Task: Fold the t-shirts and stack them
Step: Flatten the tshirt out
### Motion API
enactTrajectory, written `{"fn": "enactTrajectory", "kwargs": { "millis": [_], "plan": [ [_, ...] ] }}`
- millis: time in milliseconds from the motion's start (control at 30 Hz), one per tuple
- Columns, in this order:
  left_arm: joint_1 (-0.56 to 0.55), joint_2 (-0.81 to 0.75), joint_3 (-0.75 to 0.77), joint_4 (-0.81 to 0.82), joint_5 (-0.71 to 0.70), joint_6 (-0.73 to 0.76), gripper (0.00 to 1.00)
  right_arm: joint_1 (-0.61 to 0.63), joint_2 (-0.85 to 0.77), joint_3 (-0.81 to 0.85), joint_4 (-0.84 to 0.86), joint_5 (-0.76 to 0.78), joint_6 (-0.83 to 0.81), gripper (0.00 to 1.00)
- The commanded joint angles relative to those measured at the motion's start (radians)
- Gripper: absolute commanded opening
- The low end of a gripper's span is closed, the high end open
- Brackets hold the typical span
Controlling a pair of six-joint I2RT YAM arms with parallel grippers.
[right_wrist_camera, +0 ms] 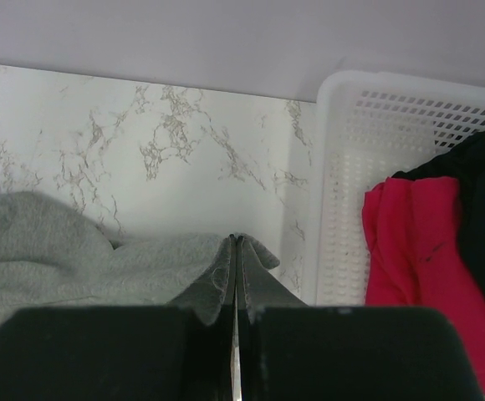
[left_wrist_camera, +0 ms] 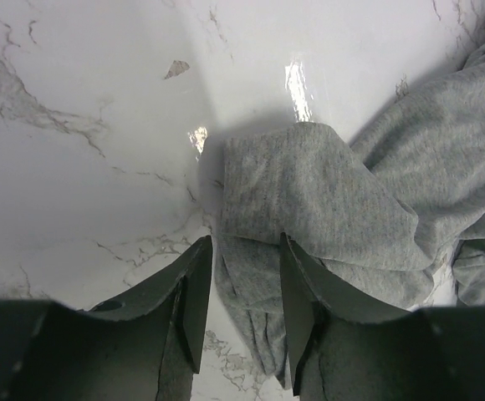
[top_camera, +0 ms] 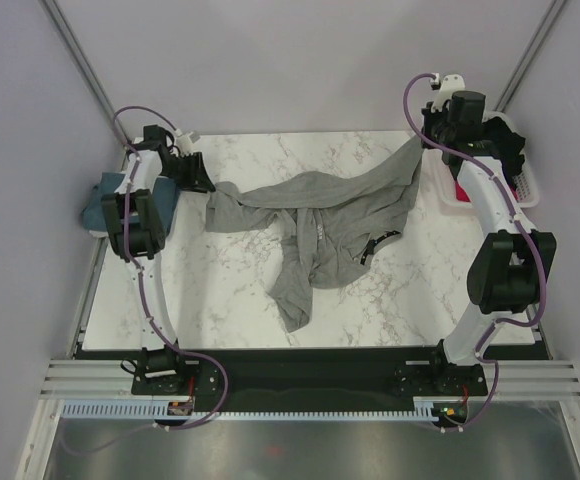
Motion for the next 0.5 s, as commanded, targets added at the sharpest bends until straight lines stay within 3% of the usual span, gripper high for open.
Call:
{"fn": "enactTrajectory", "kwargs": {
  "millis": [0,467],
  "plan": [
    [0.016,0.008,0.007,0.013,0.056,-0.03,0.44,0.005,-0.042,0.002,0.026,0.018,-0.025,0.0],
    [0.019,0.039,0.014,0.02,0.171,-0.035,0.41,0.051,-0.034,0.007,0.028,0.041,-0.048,0.0]
  ]
}}
